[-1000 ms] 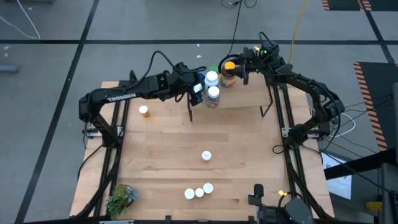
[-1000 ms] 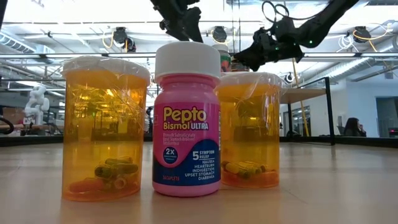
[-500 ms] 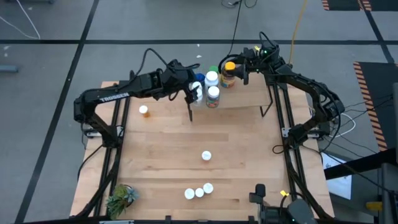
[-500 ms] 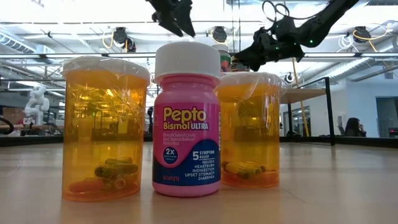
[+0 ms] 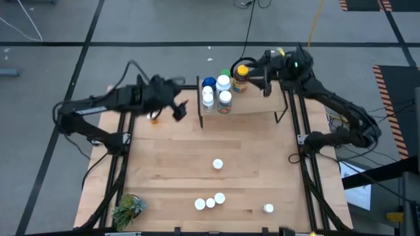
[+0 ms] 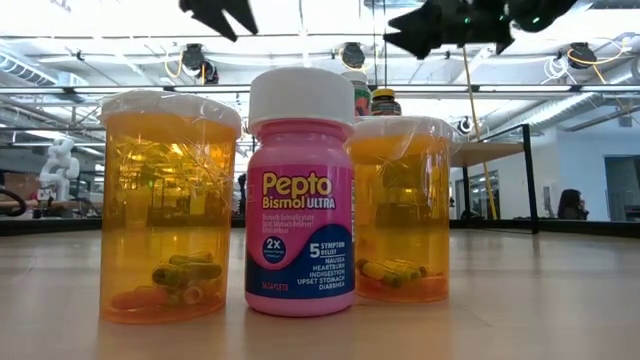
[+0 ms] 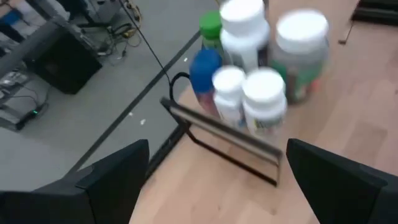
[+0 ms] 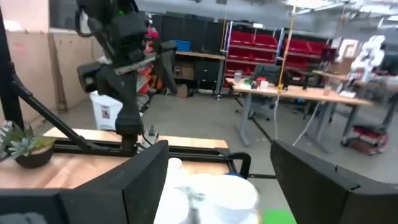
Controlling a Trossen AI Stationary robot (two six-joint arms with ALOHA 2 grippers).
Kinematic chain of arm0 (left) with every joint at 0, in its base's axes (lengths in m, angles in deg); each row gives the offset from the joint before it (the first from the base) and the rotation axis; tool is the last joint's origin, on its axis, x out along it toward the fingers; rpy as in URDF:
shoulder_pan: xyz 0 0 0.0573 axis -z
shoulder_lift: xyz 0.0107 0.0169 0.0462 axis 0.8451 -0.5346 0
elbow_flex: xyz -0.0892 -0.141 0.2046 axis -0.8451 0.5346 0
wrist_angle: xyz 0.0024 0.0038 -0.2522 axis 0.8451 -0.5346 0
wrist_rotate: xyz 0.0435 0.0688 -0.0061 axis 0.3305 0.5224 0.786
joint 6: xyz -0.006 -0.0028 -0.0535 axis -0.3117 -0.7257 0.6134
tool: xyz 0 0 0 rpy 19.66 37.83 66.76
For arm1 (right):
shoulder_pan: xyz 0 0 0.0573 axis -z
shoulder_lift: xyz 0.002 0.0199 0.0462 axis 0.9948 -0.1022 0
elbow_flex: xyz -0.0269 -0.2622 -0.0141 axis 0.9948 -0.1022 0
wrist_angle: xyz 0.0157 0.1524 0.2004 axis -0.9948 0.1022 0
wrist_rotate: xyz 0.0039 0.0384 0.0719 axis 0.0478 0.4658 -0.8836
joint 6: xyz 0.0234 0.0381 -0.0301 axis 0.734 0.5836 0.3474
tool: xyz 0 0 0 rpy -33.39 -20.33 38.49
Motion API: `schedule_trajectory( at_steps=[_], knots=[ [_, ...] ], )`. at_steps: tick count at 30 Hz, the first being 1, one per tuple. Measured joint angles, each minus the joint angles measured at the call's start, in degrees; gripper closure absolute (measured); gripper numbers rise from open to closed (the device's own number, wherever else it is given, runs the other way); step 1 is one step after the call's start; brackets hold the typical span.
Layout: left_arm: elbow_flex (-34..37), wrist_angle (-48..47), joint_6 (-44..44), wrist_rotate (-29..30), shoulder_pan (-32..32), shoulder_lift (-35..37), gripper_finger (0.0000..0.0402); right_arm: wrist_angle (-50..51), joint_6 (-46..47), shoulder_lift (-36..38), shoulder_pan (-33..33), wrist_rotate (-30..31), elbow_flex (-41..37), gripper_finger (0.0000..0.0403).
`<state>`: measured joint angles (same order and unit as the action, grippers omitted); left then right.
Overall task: Pick and place medicine bottles onto shelf by color
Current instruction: Put the pink bottle on the shelf
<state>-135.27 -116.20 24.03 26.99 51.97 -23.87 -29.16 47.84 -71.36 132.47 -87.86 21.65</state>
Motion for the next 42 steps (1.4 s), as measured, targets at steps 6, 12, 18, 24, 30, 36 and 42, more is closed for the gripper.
schedule_trajectory(
  at_steps=[6, 12, 18, 24, 30, 36, 42],
  knots=[
    [14.7, -1.4, 11.5, 4.3, 9.6, 8.3, 0.0019, -1.9, -0.6, 8.4, -13.6, 14.6, -8.8, 0.0128],
    [28.4, 12.8, 8.5, -10.0, 14.8, 10.6, 0.0019, -3.5, -2.2, 9.7, -30.0, 31.1, -15.6, 0.0129],
    [40.7, 46.2, -0.5, -26.1, 20.0, 4.7, 0.0019, -7.7, -3.0, 7.9, -47.1, 55.3, -19.8, 0.0129],
    [40.5, 62.8, -3.2, -28.4, 24.1, -7.0, 0.0019, -6.4, 0.1, 7.6, -56.9, 70.5, -20.2, 0.0129],
    [31.7, 62.8, -4.1, -31.7, 28.3, -18.6, 0.0019, -7.1, 1.9, 7.4, -62.8, 74.6, -20.2, 0.0129],
    [22.2, 57.0, 0.0, -28.0, 32.9, -26.7, 0.0021, -8.2, 3.8, 7.7, -67.3, 76.0, -20.2, 0.0129],
    [17.5, 51.0, 4.3, -17.2, 37.2, -31.6, 0.0056, -10.6, 4.1, 7.7, -70.9, 76.0, -20.2, 0.0129]
  ],
)
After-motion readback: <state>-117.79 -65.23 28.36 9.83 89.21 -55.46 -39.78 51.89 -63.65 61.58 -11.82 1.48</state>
